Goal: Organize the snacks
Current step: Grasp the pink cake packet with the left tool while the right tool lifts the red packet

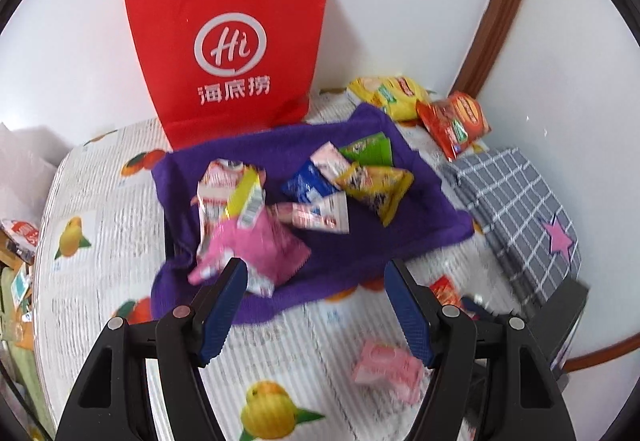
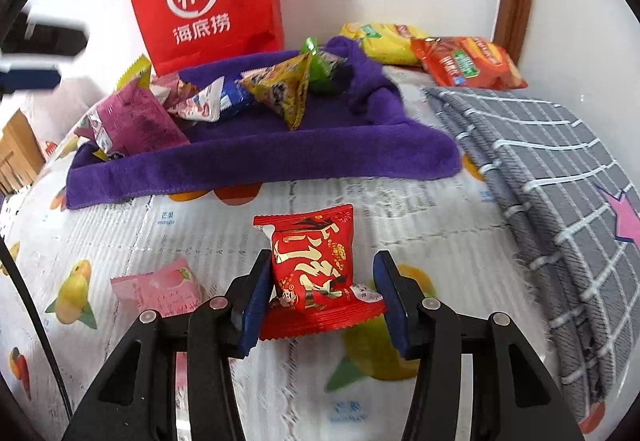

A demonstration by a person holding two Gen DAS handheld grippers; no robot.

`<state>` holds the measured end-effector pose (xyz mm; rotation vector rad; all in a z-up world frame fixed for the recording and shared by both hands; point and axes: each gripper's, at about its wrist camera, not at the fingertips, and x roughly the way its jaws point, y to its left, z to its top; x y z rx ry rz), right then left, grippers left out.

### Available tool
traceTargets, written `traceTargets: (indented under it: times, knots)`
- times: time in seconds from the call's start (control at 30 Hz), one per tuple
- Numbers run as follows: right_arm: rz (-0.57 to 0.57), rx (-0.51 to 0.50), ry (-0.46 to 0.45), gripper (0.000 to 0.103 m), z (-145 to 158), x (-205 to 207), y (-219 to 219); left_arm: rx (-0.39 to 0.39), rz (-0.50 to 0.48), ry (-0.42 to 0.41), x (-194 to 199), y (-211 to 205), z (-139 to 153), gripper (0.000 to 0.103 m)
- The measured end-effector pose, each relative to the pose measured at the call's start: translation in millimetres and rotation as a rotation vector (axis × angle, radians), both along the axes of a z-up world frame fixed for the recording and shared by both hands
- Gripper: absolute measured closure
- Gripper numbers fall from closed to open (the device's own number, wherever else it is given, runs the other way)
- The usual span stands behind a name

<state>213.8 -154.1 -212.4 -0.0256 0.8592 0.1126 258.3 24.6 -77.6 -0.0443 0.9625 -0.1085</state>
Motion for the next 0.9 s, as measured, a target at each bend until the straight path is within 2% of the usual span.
traceTargets:
  times: [0.17,0.33,0.5,0.6,0.73,0.83,0.9]
  knots:
    - [-0.031,0.050,-0.038,0.053,25,-16,-22,0.000,-0.027,0.005,-19,-11,-6,0.034]
    - [-0.054,0.058,-0.074,0.053,46,-38,-43,-0.014,-0.076,0.049,-30,-26,-28,0.034]
    - [-0.059,0.077,-0.070,0.053,45,-54,-59,-0.038,-0.134,0.130,-37,-45,-66,0.034]
    - [-0.061,0.080,-0.065,0.053,40,-60,-62,-0.054,-0.168,0.149,-39,-55,-78,0.034]
    - [-0.065,0.092,-0.056,0.053,34,-66,-68,-0.023,-0.221,0.184,-35,-72,-95,0.034]
    - [-0.071,0.102,-0.055,0.053,31,-68,-73,0.051,-0.251,0.222,-33,-84,-113,0.034]
    - [-0.073,0.106,-0.052,0.053,29,-68,-75,0.096,-0.264,0.212,-36,-92,-121,0.029]
